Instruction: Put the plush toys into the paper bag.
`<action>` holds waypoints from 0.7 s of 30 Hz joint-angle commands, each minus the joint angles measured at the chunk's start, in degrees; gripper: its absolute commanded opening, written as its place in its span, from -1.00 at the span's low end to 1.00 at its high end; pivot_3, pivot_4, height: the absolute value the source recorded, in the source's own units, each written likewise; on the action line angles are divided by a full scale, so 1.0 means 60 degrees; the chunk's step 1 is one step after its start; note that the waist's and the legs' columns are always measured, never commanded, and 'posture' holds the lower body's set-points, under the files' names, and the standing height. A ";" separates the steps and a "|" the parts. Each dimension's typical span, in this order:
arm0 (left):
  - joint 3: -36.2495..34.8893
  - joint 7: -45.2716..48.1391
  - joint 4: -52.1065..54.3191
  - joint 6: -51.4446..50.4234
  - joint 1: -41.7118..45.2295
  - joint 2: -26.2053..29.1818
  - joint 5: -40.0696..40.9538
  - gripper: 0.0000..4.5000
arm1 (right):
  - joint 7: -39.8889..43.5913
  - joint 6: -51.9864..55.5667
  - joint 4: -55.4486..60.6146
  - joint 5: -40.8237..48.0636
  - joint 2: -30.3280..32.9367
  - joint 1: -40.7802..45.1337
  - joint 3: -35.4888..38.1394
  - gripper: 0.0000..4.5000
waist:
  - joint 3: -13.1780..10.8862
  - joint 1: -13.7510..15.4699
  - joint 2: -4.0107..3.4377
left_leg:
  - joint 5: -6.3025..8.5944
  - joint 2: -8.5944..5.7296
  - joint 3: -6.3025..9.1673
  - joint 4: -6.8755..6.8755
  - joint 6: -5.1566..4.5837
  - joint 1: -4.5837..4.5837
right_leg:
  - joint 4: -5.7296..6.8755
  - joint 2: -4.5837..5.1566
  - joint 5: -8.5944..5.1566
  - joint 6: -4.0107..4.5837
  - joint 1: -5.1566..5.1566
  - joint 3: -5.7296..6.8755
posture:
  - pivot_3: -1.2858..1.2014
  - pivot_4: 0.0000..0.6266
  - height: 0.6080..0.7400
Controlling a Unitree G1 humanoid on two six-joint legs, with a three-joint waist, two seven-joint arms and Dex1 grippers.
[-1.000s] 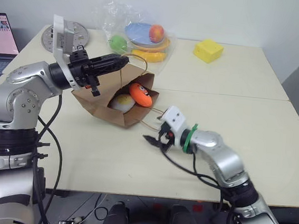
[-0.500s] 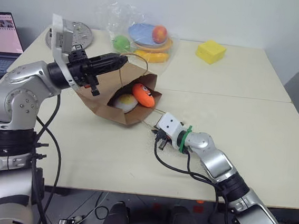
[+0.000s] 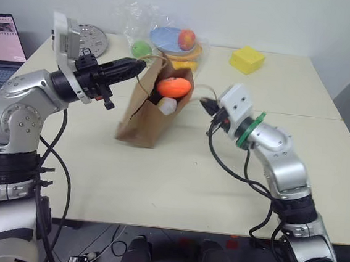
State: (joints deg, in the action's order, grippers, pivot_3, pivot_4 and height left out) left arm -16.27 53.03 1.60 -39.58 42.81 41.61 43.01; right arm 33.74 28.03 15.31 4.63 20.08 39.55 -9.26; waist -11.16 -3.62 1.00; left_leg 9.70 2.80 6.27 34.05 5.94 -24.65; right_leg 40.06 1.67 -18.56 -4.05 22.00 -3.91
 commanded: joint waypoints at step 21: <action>-0.0067 -0.0004 0.0651 -0.0039 -0.1143 0.0208 0.0023 -0.80 | 0.1096 -0.0344 -0.0619 0.0287 -0.0482 0.1058 -0.1524 -0.59 | 0.0000 0.0036 0.0000 | 0.0000 0.0001 -0.0001 0.0002 0.0000 0.0000 | 0.0000 0.0000 0.0000 0.0001 0.0001 0.0000 | 0.03 -0.52 1.00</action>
State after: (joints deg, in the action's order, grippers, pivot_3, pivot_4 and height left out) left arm -14.69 53.08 2.99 -39.67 36.13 41.89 41.79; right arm 39.39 27.86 10.89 6.12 16.75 44.36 -19.35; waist -11.15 -3.41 1.00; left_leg 9.70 2.81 6.26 34.06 5.94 -24.65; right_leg 40.06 1.67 -18.56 -4.04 22.01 -3.92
